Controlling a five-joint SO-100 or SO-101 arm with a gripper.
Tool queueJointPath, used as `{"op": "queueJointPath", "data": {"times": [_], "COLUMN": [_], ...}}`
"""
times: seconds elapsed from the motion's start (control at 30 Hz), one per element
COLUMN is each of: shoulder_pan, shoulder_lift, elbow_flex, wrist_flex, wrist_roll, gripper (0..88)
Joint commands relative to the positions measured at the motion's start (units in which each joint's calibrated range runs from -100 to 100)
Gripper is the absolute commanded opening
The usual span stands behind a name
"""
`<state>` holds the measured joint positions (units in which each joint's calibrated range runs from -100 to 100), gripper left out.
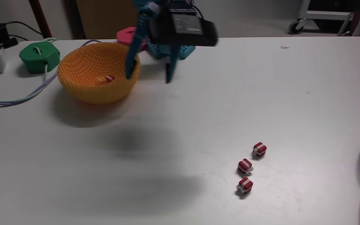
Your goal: Place cube pieces into the yellow basket
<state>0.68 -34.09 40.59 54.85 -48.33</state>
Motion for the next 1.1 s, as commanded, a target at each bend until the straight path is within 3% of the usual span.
{"op": "queueJointPath", "data": {"times": [0.0, 0.17, 0.43, 0.8, 0.9, 1.0, 1.07], "shoulder_pan": [-15.8, -24.6, -28.8, -30.1, -29.6, -28.8, -28.3], "shoulder_lift": [10.8, 27.1, 46.1, 65.4, 66.1, 66.1, 66.2], "elbow_flex": [6.0, 2.0, -4.3, -23.7, -24.0, -23.1, -22.8], "wrist_flex": [-36.3, -49.4, -64.1, -68.3, -67.9, -66.4, -65.4], "wrist_roll": [-7.7, -9.4, -9.0, -8.3, -8.5, -8.4, -6.9], "gripper": [39.2, 40.5, 39.1, 36.6, 27.6, 0.0, 0.0]}}
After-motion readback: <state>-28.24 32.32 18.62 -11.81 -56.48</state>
